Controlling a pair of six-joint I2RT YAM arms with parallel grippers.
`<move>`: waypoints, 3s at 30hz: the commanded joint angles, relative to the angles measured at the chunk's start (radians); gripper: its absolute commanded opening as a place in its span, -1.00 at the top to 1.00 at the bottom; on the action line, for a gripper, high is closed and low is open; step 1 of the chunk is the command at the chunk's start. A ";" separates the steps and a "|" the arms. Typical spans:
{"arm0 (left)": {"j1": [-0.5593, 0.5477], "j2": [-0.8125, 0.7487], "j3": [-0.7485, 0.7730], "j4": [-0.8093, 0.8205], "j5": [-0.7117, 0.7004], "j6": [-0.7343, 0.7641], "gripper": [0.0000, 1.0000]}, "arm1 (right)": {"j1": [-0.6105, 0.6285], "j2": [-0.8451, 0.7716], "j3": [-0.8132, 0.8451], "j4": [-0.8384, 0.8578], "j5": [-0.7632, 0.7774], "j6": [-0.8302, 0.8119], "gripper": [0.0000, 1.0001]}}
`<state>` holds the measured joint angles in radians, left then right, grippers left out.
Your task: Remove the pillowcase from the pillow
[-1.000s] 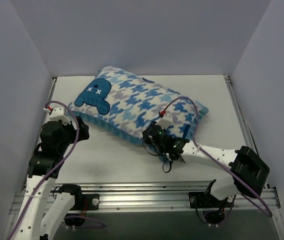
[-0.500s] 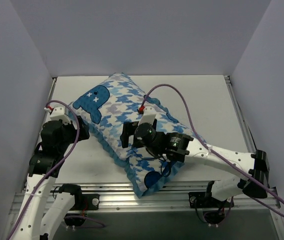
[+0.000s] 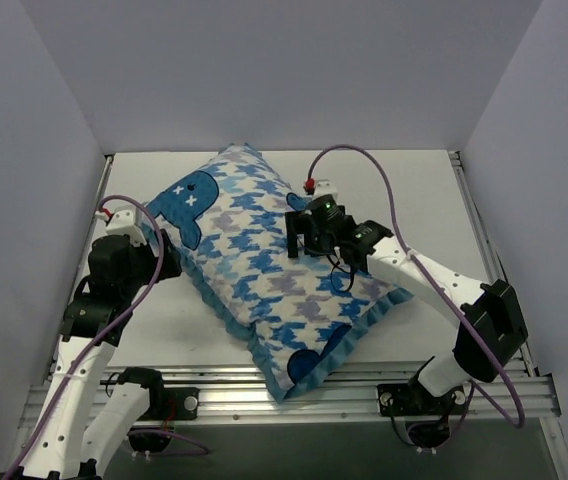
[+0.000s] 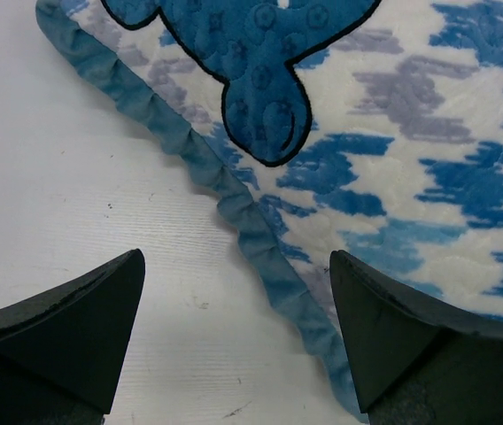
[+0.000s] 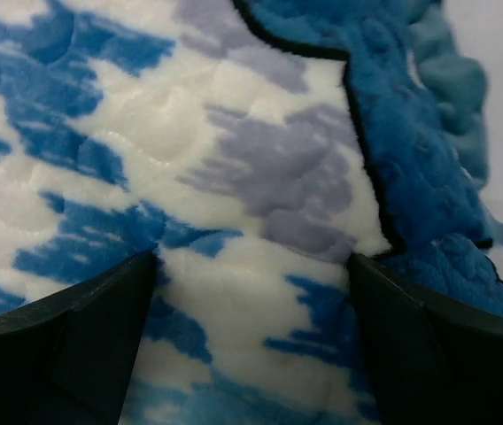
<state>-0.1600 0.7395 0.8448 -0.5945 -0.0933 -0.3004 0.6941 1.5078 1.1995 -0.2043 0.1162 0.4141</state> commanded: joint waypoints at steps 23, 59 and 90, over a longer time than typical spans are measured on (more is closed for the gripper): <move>0.008 0.142 0.019 0.032 0.179 0.004 -0.88 | -0.077 -0.135 -0.077 0.086 -0.361 0.057 -1.00; 0.010 0.042 0.017 0.032 0.121 -0.003 -0.88 | -0.137 -0.081 0.288 -0.072 -0.194 -0.248 1.00; 0.016 -0.107 0.008 0.030 -0.039 -0.023 -0.88 | 0.370 0.345 0.469 -0.168 0.112 -0.207 0.03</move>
<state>-0.1516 0.6632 0.8448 -0.5957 -0.1238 -0.3119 1.0569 1.8965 1.5784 -0.3351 0.2184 0.1677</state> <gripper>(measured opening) 0.938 0.455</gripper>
